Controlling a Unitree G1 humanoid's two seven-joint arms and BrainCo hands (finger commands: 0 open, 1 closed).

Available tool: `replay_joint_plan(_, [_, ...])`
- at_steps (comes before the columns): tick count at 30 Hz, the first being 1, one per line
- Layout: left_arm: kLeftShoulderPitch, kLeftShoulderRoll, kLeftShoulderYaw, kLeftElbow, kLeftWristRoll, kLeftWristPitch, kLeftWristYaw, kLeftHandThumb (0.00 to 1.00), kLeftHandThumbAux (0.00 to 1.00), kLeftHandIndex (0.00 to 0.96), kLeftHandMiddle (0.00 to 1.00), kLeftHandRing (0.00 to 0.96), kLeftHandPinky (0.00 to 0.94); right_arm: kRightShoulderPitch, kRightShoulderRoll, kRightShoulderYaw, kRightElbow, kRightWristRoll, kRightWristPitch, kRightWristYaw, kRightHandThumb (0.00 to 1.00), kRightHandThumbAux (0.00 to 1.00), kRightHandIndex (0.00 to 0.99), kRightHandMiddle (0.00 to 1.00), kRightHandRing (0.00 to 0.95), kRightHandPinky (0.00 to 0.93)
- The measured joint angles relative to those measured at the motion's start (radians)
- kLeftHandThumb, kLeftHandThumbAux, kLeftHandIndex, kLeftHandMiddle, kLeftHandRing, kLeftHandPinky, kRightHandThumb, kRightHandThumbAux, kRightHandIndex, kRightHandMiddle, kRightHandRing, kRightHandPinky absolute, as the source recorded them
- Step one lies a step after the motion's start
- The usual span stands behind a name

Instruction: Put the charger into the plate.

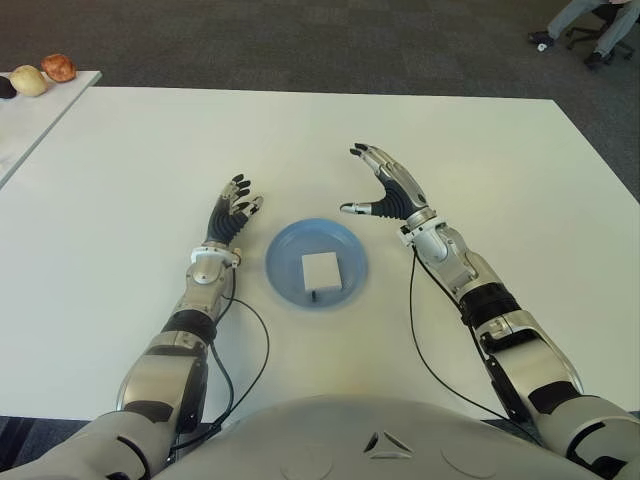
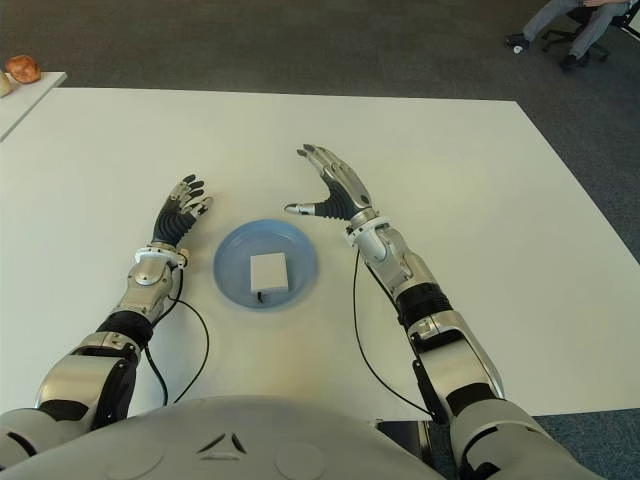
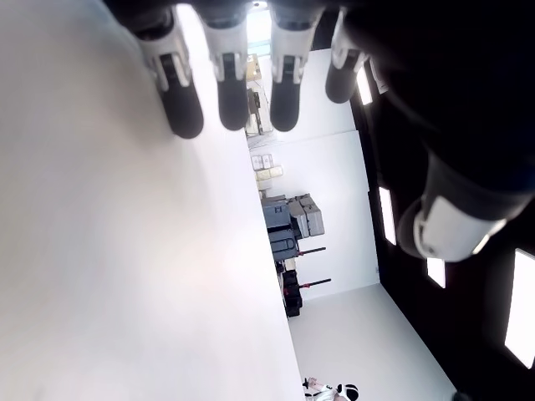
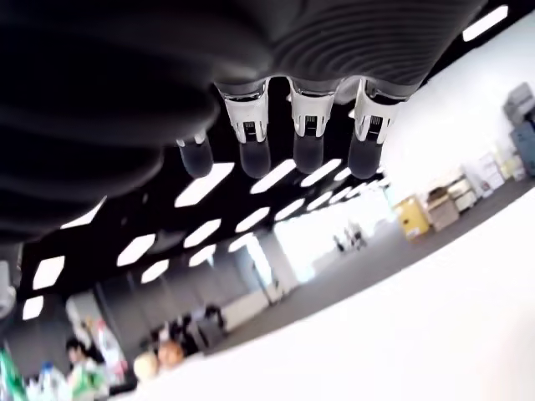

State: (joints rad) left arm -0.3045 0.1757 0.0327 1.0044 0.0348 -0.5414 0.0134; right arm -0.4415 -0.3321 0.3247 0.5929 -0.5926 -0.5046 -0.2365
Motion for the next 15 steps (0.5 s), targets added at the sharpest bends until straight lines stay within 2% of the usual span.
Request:
replay_joint_plan(10, [-0.013,-0.001,-0.001,0.017,0.002,-0.001,0.010,0.000,0.559,0.089,0.159,0.155,0.148,-0.054,0.125,-0.134,0.185,0.272,-0.016,0.087,0.160,0.544,0.000,0.000,0.000,0.006])
replay_joint_plan(15, [-0.021,-0.001,-0.001,0.026,0.002,-0.001,0.011,0.000,0.560,0.080,0.153,0.150,0.149,-0.074,0.163,-0.181,0.227,0.344,-0.005,0.128,0.143,0.591,0.000,0.000,0.000,0.000])
